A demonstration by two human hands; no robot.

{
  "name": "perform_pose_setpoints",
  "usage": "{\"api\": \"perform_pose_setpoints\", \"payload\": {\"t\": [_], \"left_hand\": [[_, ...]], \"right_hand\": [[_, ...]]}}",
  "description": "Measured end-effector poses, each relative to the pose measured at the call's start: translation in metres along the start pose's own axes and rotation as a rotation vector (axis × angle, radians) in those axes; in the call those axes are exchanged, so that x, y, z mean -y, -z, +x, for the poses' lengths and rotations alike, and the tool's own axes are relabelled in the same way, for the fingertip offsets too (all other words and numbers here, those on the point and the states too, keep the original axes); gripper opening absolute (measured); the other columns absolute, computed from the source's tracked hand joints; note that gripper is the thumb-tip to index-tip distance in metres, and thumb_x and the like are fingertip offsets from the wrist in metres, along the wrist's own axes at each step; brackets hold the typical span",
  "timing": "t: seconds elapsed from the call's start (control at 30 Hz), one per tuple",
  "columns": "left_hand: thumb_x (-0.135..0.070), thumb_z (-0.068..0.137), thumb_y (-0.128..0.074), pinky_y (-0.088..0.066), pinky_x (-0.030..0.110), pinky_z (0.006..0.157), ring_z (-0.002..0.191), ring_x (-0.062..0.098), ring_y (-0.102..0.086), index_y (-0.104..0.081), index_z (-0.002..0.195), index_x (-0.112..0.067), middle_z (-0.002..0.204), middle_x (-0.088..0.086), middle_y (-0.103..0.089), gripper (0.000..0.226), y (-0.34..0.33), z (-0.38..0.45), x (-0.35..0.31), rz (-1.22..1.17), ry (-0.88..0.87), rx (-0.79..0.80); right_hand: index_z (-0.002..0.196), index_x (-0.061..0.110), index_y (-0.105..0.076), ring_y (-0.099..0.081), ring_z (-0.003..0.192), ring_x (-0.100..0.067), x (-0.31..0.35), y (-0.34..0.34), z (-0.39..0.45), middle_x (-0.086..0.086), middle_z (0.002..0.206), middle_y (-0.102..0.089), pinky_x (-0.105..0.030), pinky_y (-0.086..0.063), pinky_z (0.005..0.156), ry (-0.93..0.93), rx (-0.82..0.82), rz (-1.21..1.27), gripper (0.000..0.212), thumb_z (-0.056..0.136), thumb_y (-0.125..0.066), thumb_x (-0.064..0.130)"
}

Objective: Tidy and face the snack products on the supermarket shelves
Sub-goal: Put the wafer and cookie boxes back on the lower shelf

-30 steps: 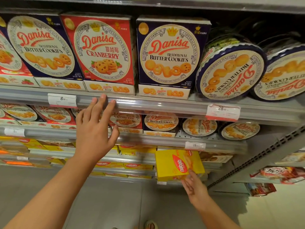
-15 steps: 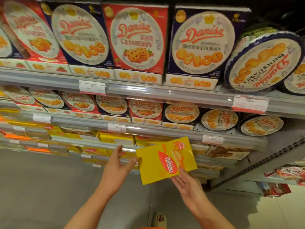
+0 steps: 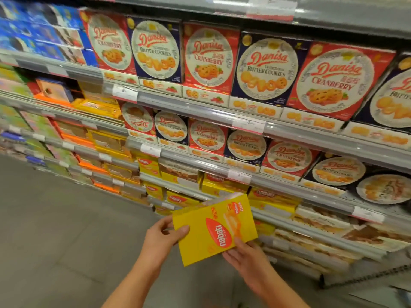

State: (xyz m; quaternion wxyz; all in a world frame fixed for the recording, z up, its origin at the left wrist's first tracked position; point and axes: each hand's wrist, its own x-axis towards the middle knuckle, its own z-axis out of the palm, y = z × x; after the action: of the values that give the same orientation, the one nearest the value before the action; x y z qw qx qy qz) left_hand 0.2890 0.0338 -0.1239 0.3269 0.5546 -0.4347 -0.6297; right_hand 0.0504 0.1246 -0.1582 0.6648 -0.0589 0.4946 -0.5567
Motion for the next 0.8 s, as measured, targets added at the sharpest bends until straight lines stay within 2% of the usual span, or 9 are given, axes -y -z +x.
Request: {"api": "perform_pose_setpoints", "payload": {"t": [0.1, 0.17, 0.23, 0.27, 0.37, 0.47, 0.6, 0.67, 0.8], "left_hand": [[-0.029, 0.059, -0.095, -0.058, 0.034, 0.082, 0.099, 0.020, -0.071, -0.068, 0.120, -0.020, 0.105, 0.002, -0.077, 0.067, 0.050, -0.005, 0.002, 0.040, -0.065, -0.102], [-0.027, 0.059, -0.097, -0.058, 0.038, 0.085, 0.101, 0.020, -0.069, -0.065, 0.124, -0.021, 0.107, 0.003, -0.075, 0.073, 0.080, -0.004, 0.004, 0.081, -0.102, -0.180], [-0.028, 0.061, -0.097, -0.057, 0.044, 0.090, 0.104, 0.021, -0.068, -0.064, 0.127, -0.020, 0.112, 0.003, -0.072, 0.073, 0.107, -0.002, 0.004, 0.125, -0.134, -0.245], [-0.027, 0.063, -0.095, -0.057, 0.043, 0.090, 0.105, 0.020, -0.067, -0.063, 0.127, -0.021, 0.113, 0.003, -0.071, 0.072, 0.118, -0.001, 0.004, 0.138, -0.152, -0.278], [-0.028, 0.066, -0.093, -0.055, 0.034, 0.083, 0.103, 0.013, -0.065, -0.062, 0.129, -0.023, 0.115, -0.002, -0.069, 0.071, 0.146, 0.002, 0.002, 0.179, -0.209, -0.392], [-0.028, 0.066, -0.093, -0.051, 0.027, 0.077, 0.097, 0.005, -0.064, -0.060, 0.127, -0.029, 0.111, -0.006, -0.068, 0.070, 0.166, 0.006, -0.001, 0.184, -0.232, -0.489], [-0.030, 0.065, -0.093, -0.050, 0.025, 0.075, 0.096, 0.005, -0.064, -0.061, 0.128, -0.029, 0.110, -0.003, -0.068, 0.070, 0.187, 0.012, -0.010, 0.195, -0.247, -0.585], [-0.037, 0.060, -0.093, -0.051, 0.026, 0.076, 0.095, 0.006, -0.066, -0.061, 0.126, -0.029, 0.108, -0.003, -0.069, 0.073, 0.199, 0.016, -0.015, 0.192, -0.240, -0.620], [-0.052, 0.048, -0.091, -0.050, 0.022, 0.072, 0.089, -0.002, -0.066, -0.061, 0.118, -0.037, 0.104, -0.013, -0.069, 0.078, 0.224, 0.029, -0.024, 0.211, -0.213, -0.665]], "right_hand": [[0.121, 0.014, -0.067, -0.066, 0.117, -0.034, -0.015, -0.029, 0.019, -0.014, 0.125, -0.071, -0.049, -0.055, 0.097, 0.011, -0.007, -0.218, 0.035, 0.086, -0.073, 0.015], [0.120, 0.017, -0.067, -0.066, 0.116, -0.027, -0.020, -0.045, 0.034, -0.011, 0.125, -0.070, -0.042, -0.058, 0.090, 0.049, -0.056, -0.404, 0.032, 0.090, -0.070, 0.009], [0.133, 0.016, -0.056, -0.065, 0.116, -0.025, -0.021, -0.058, 0.049, -0.010, 0.132, -0.065, -0.038, -0.057, 0.088, 0.091, -0.114, -0.553, 0.043, 0.093, -0.067, 0.004], [0.143, 0.014, -0.048, -0.061, 0.121, -0.027, -0.019, -0.064, 0.057, -0.011, 0.139, -0.059, -0.040, -0.055, 0.092, 0.133, -0.136, -0.679, 0.054, 0.094, -0.065, 0.002], [0.155, 0.011, -0.035, -0.042, 0.143, -0.027, -0.007, -0.082, 0.083, -0.011, 0.157, -0.041, -0.039, -0.036, 0.116, 0.325, -0.143, -1.299, 0.067, 0.095, -0.064, 0.015], [0.160, 0.014, -0.024, -0.022, 0.153, -0.022, 0.008, -0.107, 0.117, -0.006, 0.167, -0.023, -0.030, -0.015, 0.122, 0.525, -0.057, -1.733, 0.075, 0.095, -0.058, 0.030], [0.162, 0.011, -0.011, -0.005, 0.157, -0.023, 0.023, -0.142, 0.170, -0.008, 0.170, -0.006, -0.034, -0.013, 0.125, 0.646, -0.014, -2.002, 0.081, 0.096, -0.056, 0.030], [0.161, 0.008, -0.005, 0.001, 0.157, -0.025, 0.025, -0.156, 0.192, -0.010, 0.170, -0.001, -0.036, -0.017, 0.125, 0.625, -0.048, -2.100, 0.083, 0.098, -0.054, 0.030], [0.159, 0.001, 0.002, 0.002, 0.156, -0.033, 0.014, -0.167, 0.226, -0.017, 0.169, 0.002, -0.044, -0.010, 0.127, 0.570, -0.113, -2.252, 0.084, 0.098, -0.048, 0.029]]}}
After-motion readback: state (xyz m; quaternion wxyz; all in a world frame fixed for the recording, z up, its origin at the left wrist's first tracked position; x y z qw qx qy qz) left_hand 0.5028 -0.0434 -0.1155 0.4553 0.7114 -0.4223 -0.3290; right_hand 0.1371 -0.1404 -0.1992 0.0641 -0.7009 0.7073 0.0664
